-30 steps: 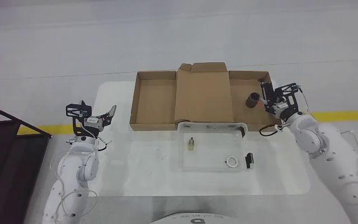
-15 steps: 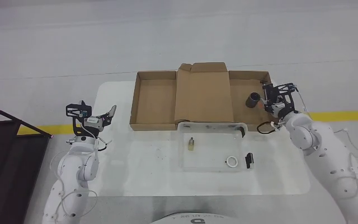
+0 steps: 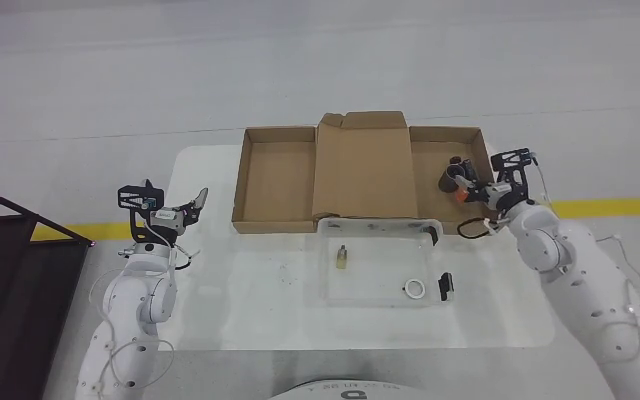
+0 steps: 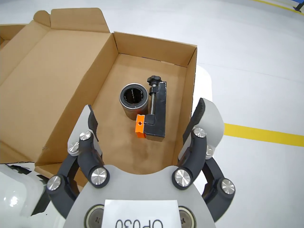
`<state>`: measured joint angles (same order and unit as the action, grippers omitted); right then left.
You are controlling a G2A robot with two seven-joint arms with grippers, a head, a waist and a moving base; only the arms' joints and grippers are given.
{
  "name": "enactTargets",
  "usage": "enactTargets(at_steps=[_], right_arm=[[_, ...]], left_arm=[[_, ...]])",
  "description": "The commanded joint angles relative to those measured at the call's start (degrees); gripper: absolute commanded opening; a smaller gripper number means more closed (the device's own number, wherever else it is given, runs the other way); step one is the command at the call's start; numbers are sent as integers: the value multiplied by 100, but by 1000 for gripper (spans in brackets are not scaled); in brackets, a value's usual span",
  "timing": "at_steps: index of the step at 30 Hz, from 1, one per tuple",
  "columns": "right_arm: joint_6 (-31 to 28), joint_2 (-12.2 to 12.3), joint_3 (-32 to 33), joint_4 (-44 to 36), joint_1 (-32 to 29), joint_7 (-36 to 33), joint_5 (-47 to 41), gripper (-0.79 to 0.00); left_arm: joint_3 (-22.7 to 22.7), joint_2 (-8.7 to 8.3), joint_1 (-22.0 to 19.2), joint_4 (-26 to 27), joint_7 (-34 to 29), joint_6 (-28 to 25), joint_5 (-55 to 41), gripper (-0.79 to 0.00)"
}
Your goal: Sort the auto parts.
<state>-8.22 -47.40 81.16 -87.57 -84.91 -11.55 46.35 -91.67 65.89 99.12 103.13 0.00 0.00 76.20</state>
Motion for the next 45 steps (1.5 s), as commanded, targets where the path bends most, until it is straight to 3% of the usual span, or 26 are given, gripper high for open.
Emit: enactTargets(at_steps=[1,8,24,27,32,34,40,42,45], right_arm=[[-323,3,141,-57,-135,312,-155,0],[-1902,9,523,-93,-622,1640,-388,0],[-1902,9,523,-93,-622,1640,-388,0],[-1902,9,523,-93,-622,1640,-388,0],[-1902,9,523,-93,-622,1640,-388,0],[-1902,9,523,-93,-622,1640,-388,0],[-1902,9,523,-93,-622,1640,-388,0],[-1902,9,523,-93,-622,1640,-388,0],[-1902,9,523,-93,-622,1640,-388,0]], left_arm=[[0,0,0,0,0,0,0,0],[0,0,0,0,0,0,0,0],[0,0,0,0,0,0,0,0],[155,-17,0,168,17,29,780,0],[842,21,-32,723,-60,-358,1185,0],[1072,57,21,956,16,-911,172,0],[1066,62,26,976,4,-1042,-132,0],[1107,23,38,1059,-106,-1124,754,0],[1307,17,159,1370,-63,-1483,773,0]])
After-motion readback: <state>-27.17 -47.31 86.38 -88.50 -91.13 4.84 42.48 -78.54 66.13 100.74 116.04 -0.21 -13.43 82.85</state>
